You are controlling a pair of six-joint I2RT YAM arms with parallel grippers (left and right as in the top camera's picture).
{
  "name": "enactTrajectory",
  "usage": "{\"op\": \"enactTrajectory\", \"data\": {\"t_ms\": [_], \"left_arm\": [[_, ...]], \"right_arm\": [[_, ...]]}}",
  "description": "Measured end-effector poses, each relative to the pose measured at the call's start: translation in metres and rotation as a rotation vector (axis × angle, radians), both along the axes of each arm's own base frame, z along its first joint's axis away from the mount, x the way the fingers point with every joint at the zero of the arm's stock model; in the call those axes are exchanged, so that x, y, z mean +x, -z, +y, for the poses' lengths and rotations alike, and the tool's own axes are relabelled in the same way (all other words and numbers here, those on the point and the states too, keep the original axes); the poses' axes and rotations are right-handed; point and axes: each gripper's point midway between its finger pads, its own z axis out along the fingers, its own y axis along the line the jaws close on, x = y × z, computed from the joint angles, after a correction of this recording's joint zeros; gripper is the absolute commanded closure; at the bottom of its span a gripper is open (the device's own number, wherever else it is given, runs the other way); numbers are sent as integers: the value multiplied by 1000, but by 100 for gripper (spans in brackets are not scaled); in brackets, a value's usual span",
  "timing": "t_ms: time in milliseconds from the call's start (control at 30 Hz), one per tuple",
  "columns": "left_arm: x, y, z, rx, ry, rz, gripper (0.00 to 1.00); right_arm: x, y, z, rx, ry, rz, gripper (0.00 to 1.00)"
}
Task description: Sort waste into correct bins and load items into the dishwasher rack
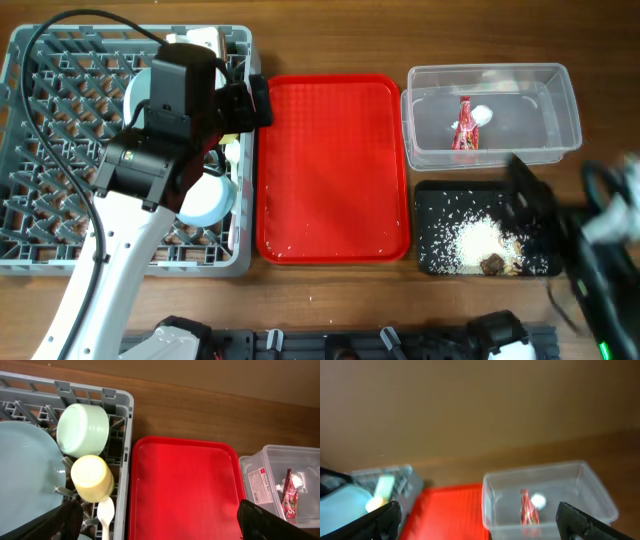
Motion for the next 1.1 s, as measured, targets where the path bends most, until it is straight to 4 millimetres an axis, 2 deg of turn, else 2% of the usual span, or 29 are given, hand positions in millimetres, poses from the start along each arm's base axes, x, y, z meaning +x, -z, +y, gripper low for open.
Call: {"op": "enactTrajectory", "data": {"t_ms": [67,133,167,200,300,333,400,433,533,733,833,867,1100], "left_arm": [[0,0,0,1,0,2,0],[0,0,0,0,0,1,0],[0,0,0,0,-1,0,0],[0,0,0,1,0,1,0],[0,0,0,0,-1,0,0],[0,-1,0,-1,-1,-3,0],[0,0,0,-1,0,-2,0],[0,0,0,0,0,0,0],[0,0,0,0,-1,-1,0],[0,0,0,0,-1,-1,0],[0,0,0,0,-1,-1,0],[0,0,0,0,-1,-1,0],[0,0,0,0,-1,-1,0]], "right_arm": [[-37,-22,-11,30,1,-213,0],[-61,-29,-18,62,7,-422,0],[-65,-23,-19,72,11,-498,0],[-65,-28,-20,95,16,-619,0],[-48,-18,-10,108,4,-828,0],[-38,-4,-4,100,-10,-845,0],[-11,39,8,69,-37,-791,0],[-4,52,10,64,-43,-771,0],[26,120,20,26,-62,-621,0],[44,184,24,-22,-78,-444,0],[48,231,30,-65,-123,-254,0],[49,241,31,-77,-131,-220,0],[48,238,34,-92,-149,-232,0]]}}
